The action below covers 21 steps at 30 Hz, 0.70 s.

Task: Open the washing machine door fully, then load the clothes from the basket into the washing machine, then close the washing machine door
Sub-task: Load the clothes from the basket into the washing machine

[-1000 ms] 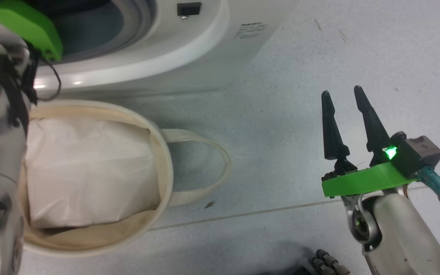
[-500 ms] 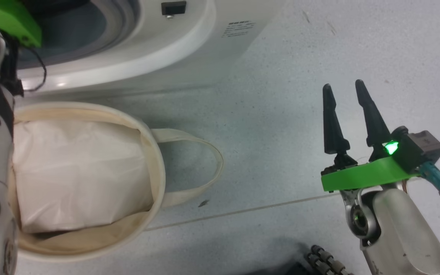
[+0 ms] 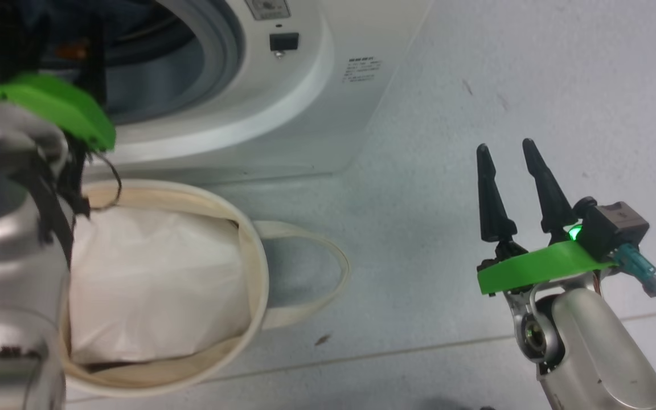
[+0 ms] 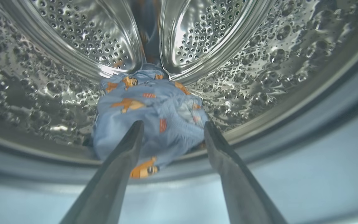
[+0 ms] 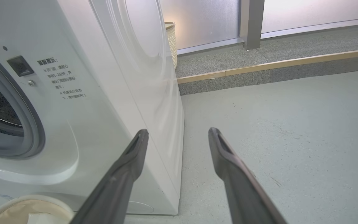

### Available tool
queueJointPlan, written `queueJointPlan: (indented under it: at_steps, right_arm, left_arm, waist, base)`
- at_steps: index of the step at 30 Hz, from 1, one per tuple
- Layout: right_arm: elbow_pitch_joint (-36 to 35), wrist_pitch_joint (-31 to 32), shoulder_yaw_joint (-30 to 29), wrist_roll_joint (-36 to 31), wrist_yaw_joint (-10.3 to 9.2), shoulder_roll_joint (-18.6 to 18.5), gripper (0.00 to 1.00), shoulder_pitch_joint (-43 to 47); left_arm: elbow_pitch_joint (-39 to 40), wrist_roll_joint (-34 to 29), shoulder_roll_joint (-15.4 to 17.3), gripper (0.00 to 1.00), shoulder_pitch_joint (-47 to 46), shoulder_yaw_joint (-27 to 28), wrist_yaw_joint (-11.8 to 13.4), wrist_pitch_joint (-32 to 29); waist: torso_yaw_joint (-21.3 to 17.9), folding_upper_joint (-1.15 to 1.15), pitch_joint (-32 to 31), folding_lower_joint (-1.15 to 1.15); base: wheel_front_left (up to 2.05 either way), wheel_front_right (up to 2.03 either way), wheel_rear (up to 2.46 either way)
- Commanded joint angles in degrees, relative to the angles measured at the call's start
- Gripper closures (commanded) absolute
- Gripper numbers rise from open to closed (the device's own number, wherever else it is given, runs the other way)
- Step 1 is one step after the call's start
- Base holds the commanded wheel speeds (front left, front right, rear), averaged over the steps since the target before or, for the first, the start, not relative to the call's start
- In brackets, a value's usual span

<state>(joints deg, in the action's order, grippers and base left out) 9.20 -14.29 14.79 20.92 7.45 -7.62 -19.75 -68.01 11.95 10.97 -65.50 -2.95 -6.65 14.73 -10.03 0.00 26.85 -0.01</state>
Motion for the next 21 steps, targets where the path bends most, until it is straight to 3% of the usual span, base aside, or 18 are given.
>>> queueJointPlan:
  at_steps: [1,12,21]
  right_arm:
    - [-1.3,-0.7,1.4,0.3,0.03,-0.5,0.0,0.8]
    - [2.8,-0.7,4.4,2.8,0.03,-3.0,0.0,4.0]
    - [4.3,-0.7,6.3,4.7,0.03,-4.6,0.0,7.0]
  left_arm:
    - [2.5,0.3,2.3,0.0,1.3,0.9,-0.3,0.3]
    - [18.0,5.4,0.6,0.0,21.5,2.7,-0.8,0.3]
    - [29.3,12.2,3.6,0.0,36.0,1.2,-0.8,0.3]
  waist:
    - [1.1,0.0,-3.0,0.01]
    - [4.6,0.0,-16.8,0.01]
    - [6.1,0.0,-24.8,0.01]
  base:
    - [0.0,0.0,0.0]
    - [0.0,0.0,0.0]
    - [0.0,0.0,0.0]
